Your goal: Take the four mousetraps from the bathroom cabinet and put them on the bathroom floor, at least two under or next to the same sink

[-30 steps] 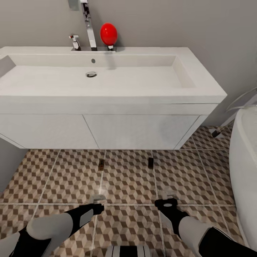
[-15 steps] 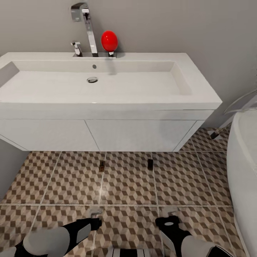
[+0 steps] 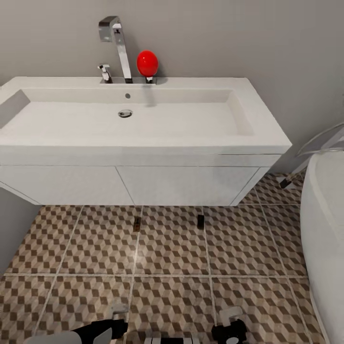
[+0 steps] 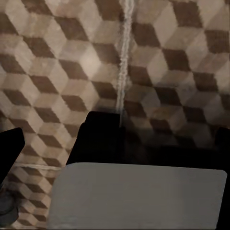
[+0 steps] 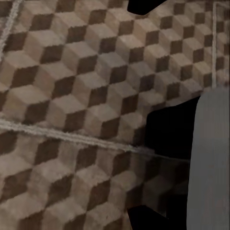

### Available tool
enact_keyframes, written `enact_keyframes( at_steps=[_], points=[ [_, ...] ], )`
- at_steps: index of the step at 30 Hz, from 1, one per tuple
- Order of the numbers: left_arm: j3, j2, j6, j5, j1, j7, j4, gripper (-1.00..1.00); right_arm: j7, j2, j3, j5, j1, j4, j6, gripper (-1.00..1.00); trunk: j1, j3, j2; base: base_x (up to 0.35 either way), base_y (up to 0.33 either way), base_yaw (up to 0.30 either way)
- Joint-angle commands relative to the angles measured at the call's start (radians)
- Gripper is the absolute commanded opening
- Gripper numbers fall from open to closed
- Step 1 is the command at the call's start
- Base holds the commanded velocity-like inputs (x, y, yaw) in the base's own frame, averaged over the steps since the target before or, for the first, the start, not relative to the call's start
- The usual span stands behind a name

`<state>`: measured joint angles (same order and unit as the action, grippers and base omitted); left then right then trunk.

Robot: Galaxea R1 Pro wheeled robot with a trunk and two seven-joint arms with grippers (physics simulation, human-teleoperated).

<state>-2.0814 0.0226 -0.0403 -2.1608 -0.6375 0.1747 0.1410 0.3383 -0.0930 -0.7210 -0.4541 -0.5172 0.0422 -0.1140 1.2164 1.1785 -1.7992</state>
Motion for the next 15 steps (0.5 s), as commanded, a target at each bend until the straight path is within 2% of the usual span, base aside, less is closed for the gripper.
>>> enact_keyframes(
  at_steps=[1, 8, 15],
  points=[
    [-0.004, 0.004, 0.009, 0.000, 0.016, 0.006, 0.004, 1.00, 0.002, 0.000, -0.009, 0.003, 0.021, -0.002, -0.021, 1.00, -0.004, -0.003, 0.007, 0.000, 0.000, 0.000],
    [-0.009, 0.007, 0.072, 0.002, 0.082, 0.005, 0.014, 1.00, 0.002, 0.002, -0.008, 0.026, 0.104, -0.007, -0.107, 1.00, -0.031, -0.025, 0.056, 0.000, 0.000, 0.000],
    [-0.010, 0.013, 0.091, 0.001, 0.121, 0.005, 0.016, 1.00, 0.003, 0.004, -0.008, 0.025, 0.147, -0.008, -0.157, 1.00, -0.058, -0.047, 0.105, 0.000, 0.000, 0.000]
  ],
)
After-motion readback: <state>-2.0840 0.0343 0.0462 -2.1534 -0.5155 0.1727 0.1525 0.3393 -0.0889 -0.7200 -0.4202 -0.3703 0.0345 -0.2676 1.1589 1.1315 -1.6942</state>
